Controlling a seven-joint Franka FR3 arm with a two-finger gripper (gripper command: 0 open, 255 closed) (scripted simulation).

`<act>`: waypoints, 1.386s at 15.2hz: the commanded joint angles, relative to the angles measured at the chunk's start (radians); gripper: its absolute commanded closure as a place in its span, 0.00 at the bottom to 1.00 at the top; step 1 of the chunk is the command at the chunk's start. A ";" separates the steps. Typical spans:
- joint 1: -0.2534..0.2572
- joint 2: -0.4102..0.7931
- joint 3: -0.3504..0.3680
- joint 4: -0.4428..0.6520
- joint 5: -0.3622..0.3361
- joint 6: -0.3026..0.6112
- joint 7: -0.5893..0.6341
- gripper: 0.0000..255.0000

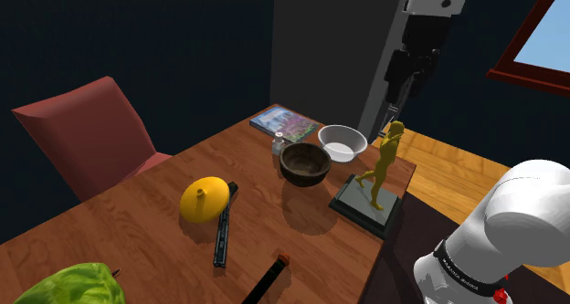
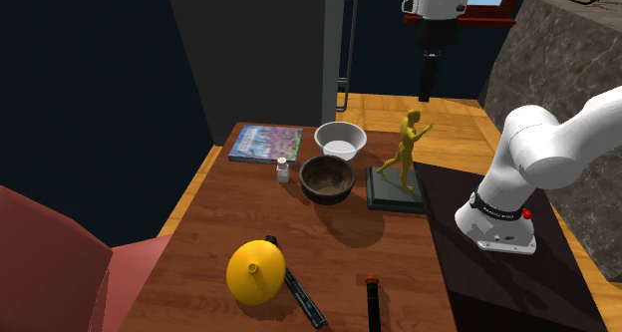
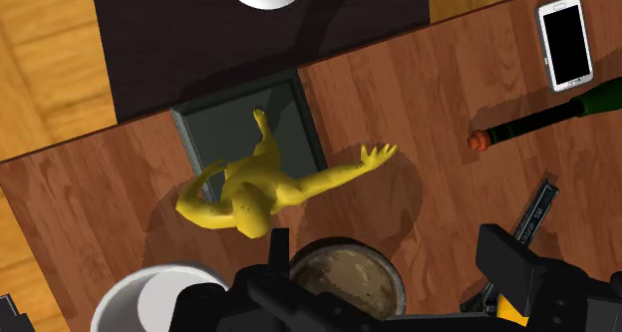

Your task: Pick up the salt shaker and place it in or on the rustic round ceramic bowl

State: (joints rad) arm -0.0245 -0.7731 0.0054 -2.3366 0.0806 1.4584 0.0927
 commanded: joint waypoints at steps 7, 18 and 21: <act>-0.002 0.213 0.029 0.035 0.000 0.154 0.028 0.00; -0.008 0.644 0.064 0.224 -0.030 0.349 0.092 0.00; -0.007 0.765 0.068 0.303 -0.044 0.378 0.111 0.00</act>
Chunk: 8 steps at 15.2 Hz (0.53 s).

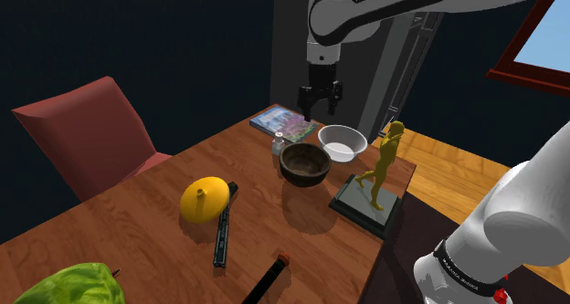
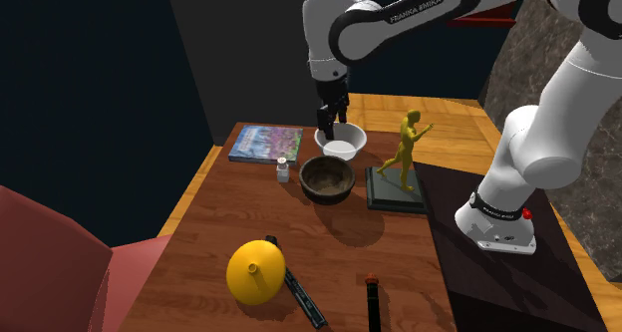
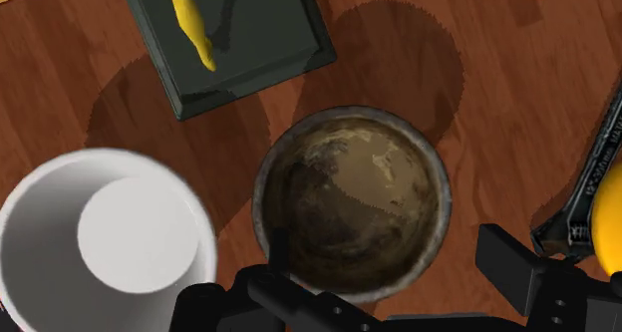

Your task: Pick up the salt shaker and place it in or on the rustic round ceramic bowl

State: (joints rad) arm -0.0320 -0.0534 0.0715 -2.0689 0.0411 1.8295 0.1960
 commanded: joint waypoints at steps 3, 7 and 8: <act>0.003 0.168 0.003 0.126 -0.020 0.024 0.027 0.00; 0.009 0.334 0.000 0.268 -0.041 0.030 0.050 0.00; 0.011 0.376 -0.001 0.307 -0.046 0.028 0.055 0.00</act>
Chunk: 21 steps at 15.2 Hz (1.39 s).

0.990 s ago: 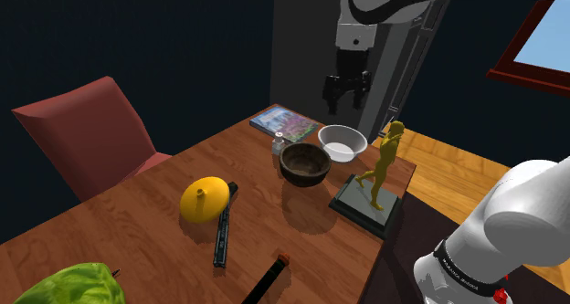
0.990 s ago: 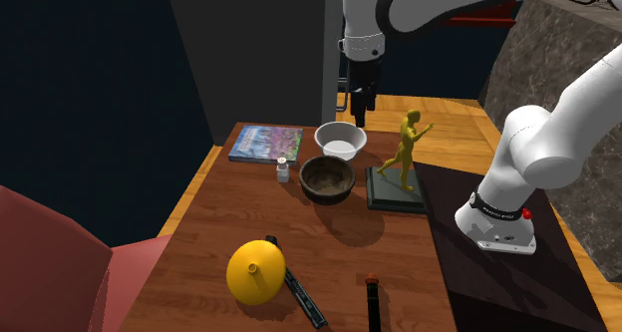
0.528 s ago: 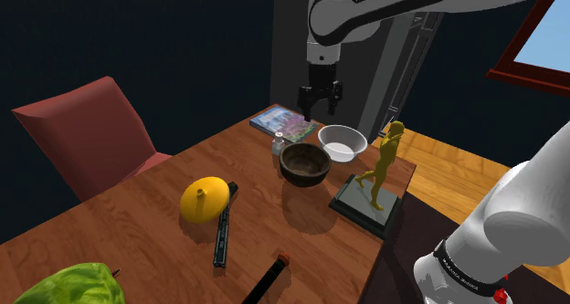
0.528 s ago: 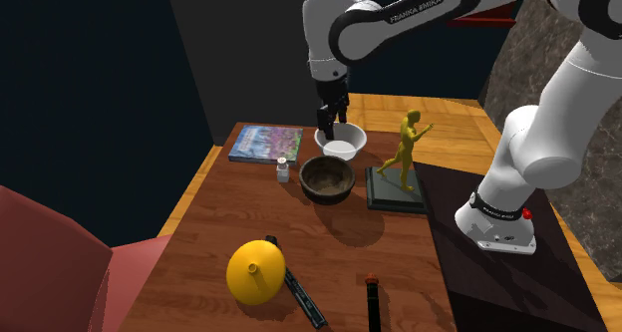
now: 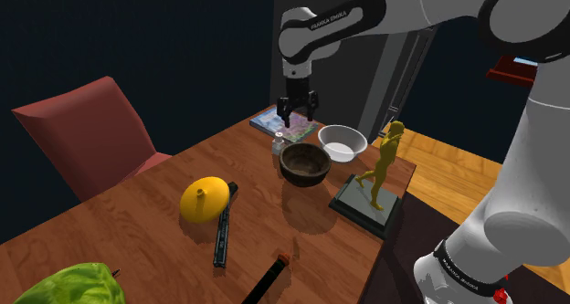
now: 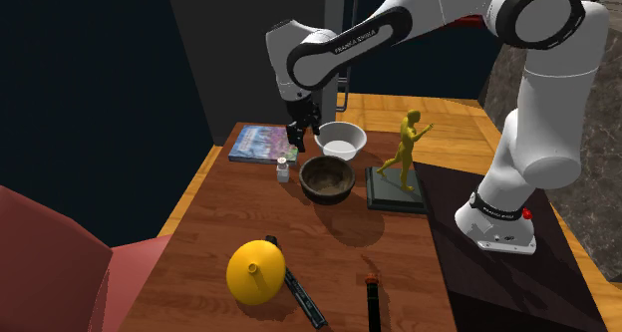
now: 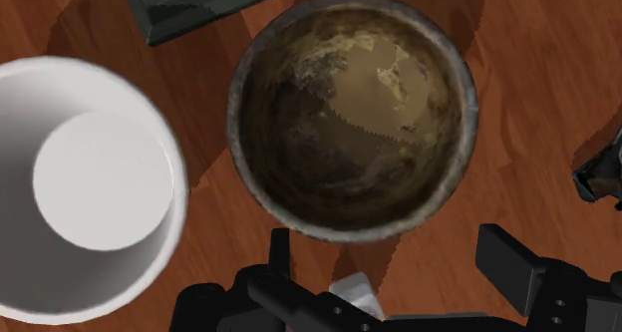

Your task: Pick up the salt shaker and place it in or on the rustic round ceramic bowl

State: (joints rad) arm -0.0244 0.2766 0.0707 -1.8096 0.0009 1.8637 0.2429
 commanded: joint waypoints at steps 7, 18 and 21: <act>0.019 0.361 -0.015 0.386 -0.032 -0.063 0.036 0.00; 0.030 0.664 -0.030 0.720 -0.045 -0.119 0.049 0.00; 0.029 0.662 -0.030 0.683 -0.046 -0.083 0.049 0.00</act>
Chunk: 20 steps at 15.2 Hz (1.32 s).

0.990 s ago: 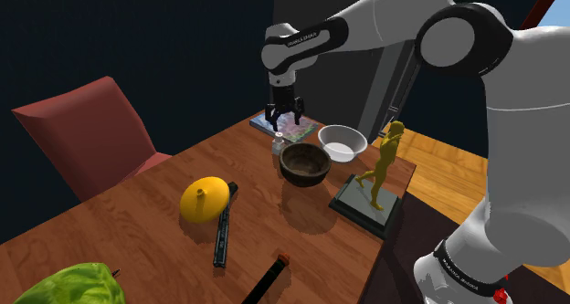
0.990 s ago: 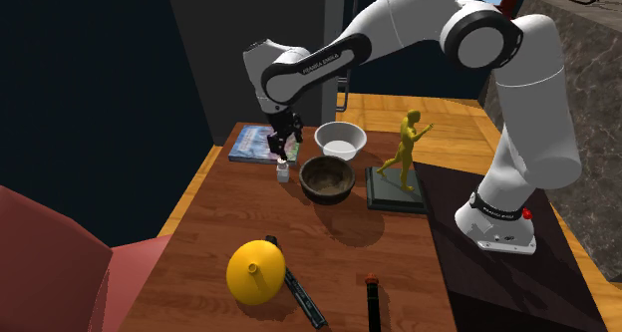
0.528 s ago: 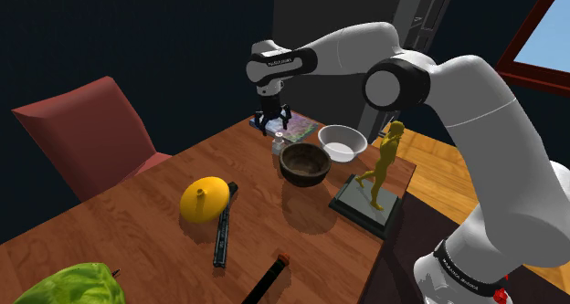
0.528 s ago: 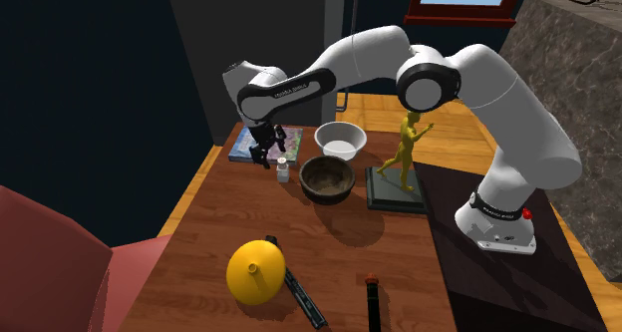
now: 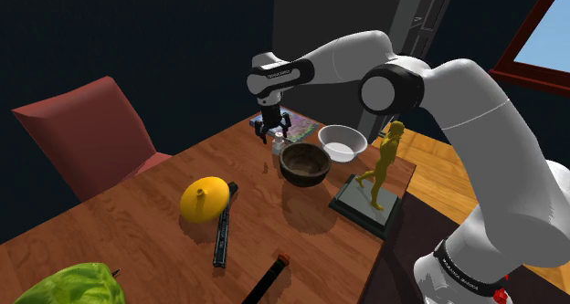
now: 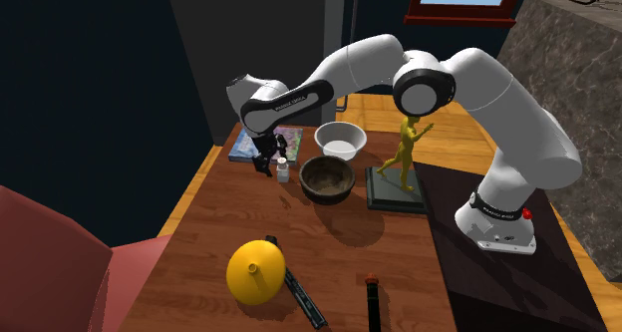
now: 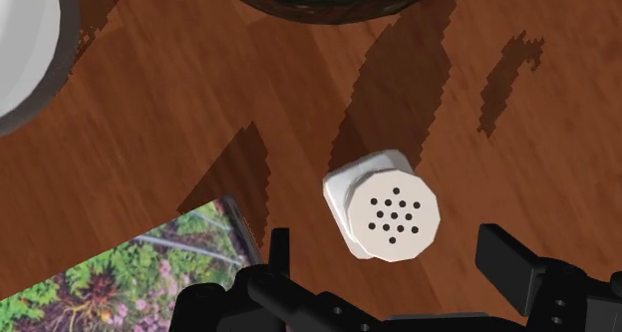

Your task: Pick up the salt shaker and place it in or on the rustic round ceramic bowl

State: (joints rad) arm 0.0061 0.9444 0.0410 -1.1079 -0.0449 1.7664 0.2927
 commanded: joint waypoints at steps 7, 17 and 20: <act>-0.001 -0.005 0.000 -0.018 0.000 0.014 0.000 0.00; -0.001 -0.005 0.000 -0.018 0.000 0.014 0.000 1.00; -0.001 -0.027 0.000 -0.015 0.000 -0.011 -0.001 1.00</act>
State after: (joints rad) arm 0.0042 0.9226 0.0411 -1.1265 -0.0446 1.7639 0.2912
